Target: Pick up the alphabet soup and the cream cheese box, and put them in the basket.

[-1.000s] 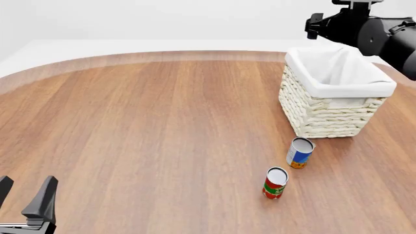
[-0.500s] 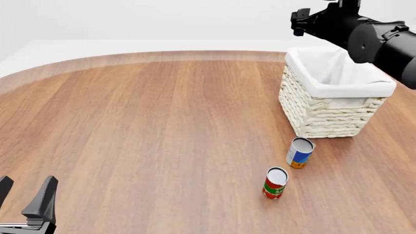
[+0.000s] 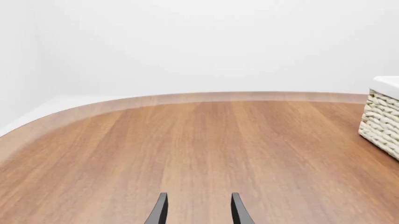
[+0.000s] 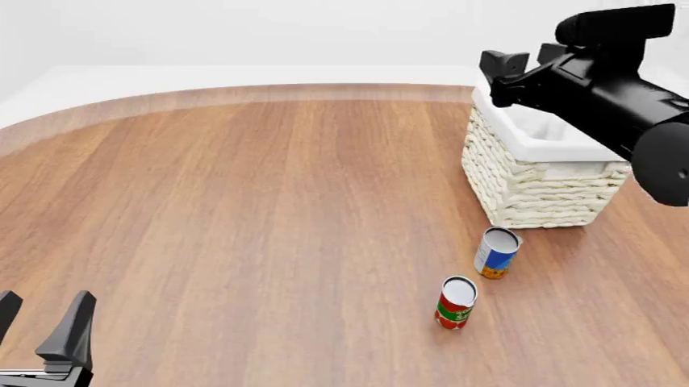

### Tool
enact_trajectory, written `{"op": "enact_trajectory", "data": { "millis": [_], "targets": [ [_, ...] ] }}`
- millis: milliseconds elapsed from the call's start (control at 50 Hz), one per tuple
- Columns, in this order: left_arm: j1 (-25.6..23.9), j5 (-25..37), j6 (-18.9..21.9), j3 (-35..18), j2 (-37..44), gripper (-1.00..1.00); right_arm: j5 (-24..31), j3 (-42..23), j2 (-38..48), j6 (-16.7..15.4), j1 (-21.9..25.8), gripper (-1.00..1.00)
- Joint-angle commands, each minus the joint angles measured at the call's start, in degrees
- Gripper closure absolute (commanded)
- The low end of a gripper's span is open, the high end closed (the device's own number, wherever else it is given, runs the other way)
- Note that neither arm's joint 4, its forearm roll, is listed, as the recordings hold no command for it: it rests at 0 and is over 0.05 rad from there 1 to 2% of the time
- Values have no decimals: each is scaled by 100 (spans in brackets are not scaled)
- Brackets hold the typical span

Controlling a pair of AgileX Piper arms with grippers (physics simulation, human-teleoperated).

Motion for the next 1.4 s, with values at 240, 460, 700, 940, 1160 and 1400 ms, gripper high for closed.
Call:
{"op": "enact_trajectory", "data": {
  "millis": [240, 460, 700, 940, 1160, 1400],
  "targets": [
    [0, 0, 0, 0, 0, -100, 31, 1464, -1691, 24, 431, -100],
    [0, 0, 0, 0, 0, -100, 206, 1922, -2323, -21, 340, -100],
    [0, 0, 0, 0, 0, -100, 373, 2498, -3000, -272, 48, -100],
    [0, 0, 0, 0, 0, -100, 505, 2876, -3429, -518, -210, -100],
    [0, 0, 0, 0, 0, -100, 121, 3330, -3314, -848, -426, -100],
    [0, 0, 0, 0, 0, -100, -399, 3690, -2952, -948, -669, -100]
  ]
}}
